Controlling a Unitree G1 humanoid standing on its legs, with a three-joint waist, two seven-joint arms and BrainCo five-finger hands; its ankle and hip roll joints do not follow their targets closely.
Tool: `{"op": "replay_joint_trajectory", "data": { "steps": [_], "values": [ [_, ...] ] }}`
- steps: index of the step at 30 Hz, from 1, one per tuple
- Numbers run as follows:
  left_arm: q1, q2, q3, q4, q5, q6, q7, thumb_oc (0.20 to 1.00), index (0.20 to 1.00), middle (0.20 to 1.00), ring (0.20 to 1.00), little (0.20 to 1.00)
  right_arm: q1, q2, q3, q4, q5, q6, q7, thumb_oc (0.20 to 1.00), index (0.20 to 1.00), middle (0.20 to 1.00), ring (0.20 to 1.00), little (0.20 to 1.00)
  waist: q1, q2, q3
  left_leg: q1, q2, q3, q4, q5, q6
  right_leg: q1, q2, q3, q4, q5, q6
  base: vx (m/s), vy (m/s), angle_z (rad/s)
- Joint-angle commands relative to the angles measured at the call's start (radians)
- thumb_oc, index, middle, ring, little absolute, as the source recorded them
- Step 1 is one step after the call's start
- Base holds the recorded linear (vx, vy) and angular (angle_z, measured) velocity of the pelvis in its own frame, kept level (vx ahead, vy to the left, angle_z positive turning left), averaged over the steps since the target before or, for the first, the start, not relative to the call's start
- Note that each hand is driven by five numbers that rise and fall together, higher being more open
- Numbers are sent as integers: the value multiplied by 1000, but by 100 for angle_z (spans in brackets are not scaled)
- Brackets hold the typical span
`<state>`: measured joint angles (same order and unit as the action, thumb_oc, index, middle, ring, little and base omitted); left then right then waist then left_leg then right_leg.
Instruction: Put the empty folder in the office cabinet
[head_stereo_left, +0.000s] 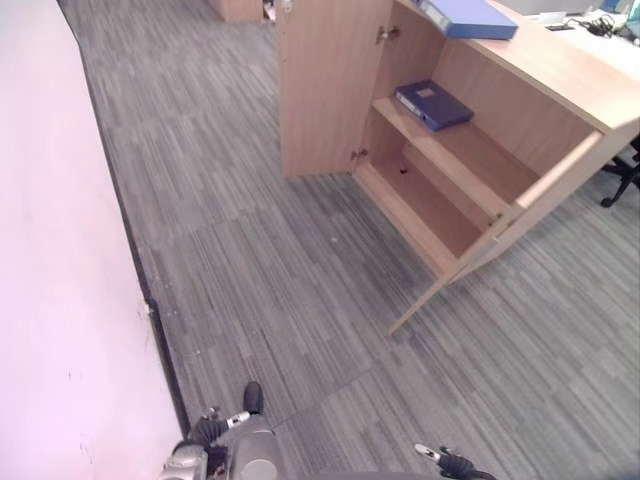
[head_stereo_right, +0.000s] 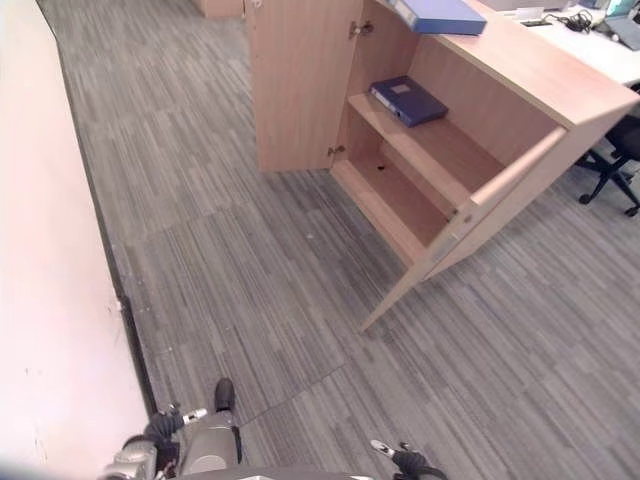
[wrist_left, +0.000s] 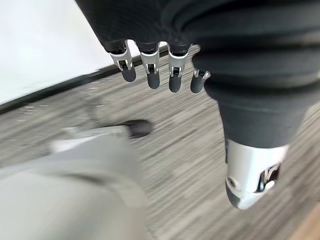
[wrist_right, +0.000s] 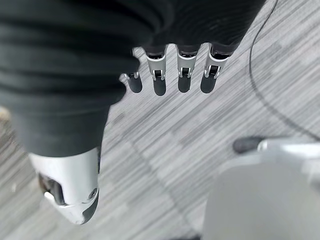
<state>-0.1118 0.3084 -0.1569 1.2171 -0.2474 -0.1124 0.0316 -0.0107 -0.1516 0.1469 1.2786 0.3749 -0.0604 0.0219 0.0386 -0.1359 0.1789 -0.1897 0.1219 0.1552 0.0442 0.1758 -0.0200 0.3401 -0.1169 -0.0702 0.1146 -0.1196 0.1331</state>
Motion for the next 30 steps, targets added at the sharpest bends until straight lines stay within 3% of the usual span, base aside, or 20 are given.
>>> {"op": "replay_joint_trajectory", "data": {
  "steps": [1,4,6,8,9,10,11,12,14,15,17,18,19,22,25,27,28,29,30],
  "values": [
    [34,-26,-13,-8,27,-12,3,1000,1000,1000,1000,1000,4,-63,6,-35,57,-8,0,1000,1000,1000,1000,1000,15,57,-49,-55,119,0,-4,48,-97,-86,10,21,72,-53,44,163,305,0],
    [32,-14,-13,-17,30,-17,0,1000,1000,1000,1000,1000,-11,-53,6,-52,57,-8,3,1000,1000,1000,1000,1000,15,46,-55,-54,65,20,12,0,-55,-140,-6,32,169,61,92,147,302,12],
    [28,-15,-25,-20,31,-17,-1,1000,1000,1000,1000,1000,-77,-46,-27,-18,87,0,-32,1000,1000,1000,1000,1000,22,57,-59,-35,32,37,6,-34,-27,-179,-18,18,248,135,124,195,334,17],
    [22,-14,-23,-33,23,-22,-1,1000,1000,1000,1000,1000,-66,-61,-59,-31,102,-11,-26,1000,1000,1000,1000,1000,24,82,-52,7,14,52,-4,-66,-5,-223,-48,-47,328,222,129,166,279,3],
    [22,-14,-23,-32,23,-22,-1,1000,1000,1000,1000,1000,-65,-61,-59,-33,102,-10,-26,1000,1000,1000,1000,1000,24,81,-51,9,12,53,-5,-66,-4,-223,-50,-47,331,220,129,216,368,2],
    [20,-1,-24,-43,25,-23,-7,1000,1000,1000,1000,1000,-63,-52,-56,-75,110,-24,-21,1000,1000,1000,1000,1000,10,104,-25,102,-8,85,-41,-103,18,-295,-64,-150,437,251,129,158,264,-4],
    [19,-1,-24,-43,25,-23,-7,1000,1000,1000,1000,1000,-63,-53,-56,-75,110,-24,-21,1000,1000,1000,1000,1000,12,107,-26,101,-4,86,-41,-101,17,-296,-60,-149,433,256,129,249,379,-33],
    [16,-1,-23,-45,28,-23,-6,1000,1000,1000,1000,1000,-63,-54,-55,-76,116,-25,-19,1000,1000,1000,1000,1000,-1,115,-12,134,-23,84,-61,-112,21,-339,-42,-154,451,210,129,157,182,-37],
    [13,-5,-26,-46,32,-25,-7,1000,1000,1000,1000,1000,-64,-56,-55,-73,120,-25,-16,1000,1000,1000,1000,1000,-11,123,-4,154,-31,81,-68,-118,21,-368,-26,-170,424,188,128,202,144,-29],
    [9,-13,-33,-41,46,-25,-8,1000,1000,1000,1000,1000,-61,-59,-60,-69,124,-29,-19,1000,1000,1000,1000,1000,-27,130,10,197,-37,93,-83,-138,15,-389,-42,-264,336,118,105,237,83,-14],
    [3,-17,-45,-42,53,-21,-11,1000,1000,1000,1000,1000,-54,-63,-69,-61,123,-29,-25,1000,1000,1000,1000,1000,-31,132,17,230,-38,115,-89,-157,2,-401,-81,-406,244,88,53,215,48,2],
    [3,-17,-45,-42,53,-21,-11,1000,1000,1000,1000,1000,-54,-63,-69,-61,123,-29,-25,1000,1000,1000,1000,1000,-33,132,18,231,-37,113,-89,-157,2,-399,-81,-408,243,89,53,196,9,-13],
    [12,-28,-45,-37,72,-18,-19,1000,1000,1000,1000,1000,-40,-68,-70,-47,110,-23,-26,1000,1000,1000,1000,1000,-30,123,15,274,-37,175,-67,-196,-5,-372,-130,-553,177,104,31,170,7,-37],
    [24,-45,-40,-50,60,-23,-27,1000,1000,1000,1000,1000,-12,-88,-81,-27,112,-21,-20,1000,1000,1000,1000,1000,-56,124,8,281,-31,187,-8,-232,-10,-369,-94,-456,116,86,10,164,-60,-58],
    [35,-62,-27,-48,39,-29,-26,1000,1000,1000,1000,1000,10,-109,-100,7,106,-18,-26,1000,1000,1000,1000,1000,-68,142,1,296,-19,218,35,-252,-19,-340,-75,-428,75,75,-14,119,-90,-54],
    [41,-71,-19,-59,17,-34,-22,1000,1000,1000,1000,1000,28,-127,-116,25,104,-17,-27,1000,1000,1000,1000,1000,-95,156,4,294,10,242,100,-261,-39,-329,-54,-386,47,62,-31,114,-189,-95],
    [45,-73,-17,-71,4,-38,-22,1000,1000,1000,1000,1000,36,-140,-124,31,102,-18,-26,1000,1000,1000,1000,1000,-109,163,13,280,47,262,180,-264,-62,-312,-33,-359,19,48,-50,55,-129,-70],
    [45,-73,-17,-71,4,-38,-22,1000,1000,1000,1000,1000,36,-140,-124,31,102,-18,-26,1000,1000,1000,1000,1000,-109,163,13,280,47,262,181,-264,-62,-312,-33,-359,19,48,-50,62,-140,-82],
    [45,-75,-15,-71,1,-39,-21,1000,1000,1000,1000,1000,38,-147,-127,35,106,-20,-25,1000,1000,1000,1000,1000,-117,165,18,266,77,274,231,-241,-82,-293,-16,-339,-2,39,-62,98,-179,-73]
  ]
}}
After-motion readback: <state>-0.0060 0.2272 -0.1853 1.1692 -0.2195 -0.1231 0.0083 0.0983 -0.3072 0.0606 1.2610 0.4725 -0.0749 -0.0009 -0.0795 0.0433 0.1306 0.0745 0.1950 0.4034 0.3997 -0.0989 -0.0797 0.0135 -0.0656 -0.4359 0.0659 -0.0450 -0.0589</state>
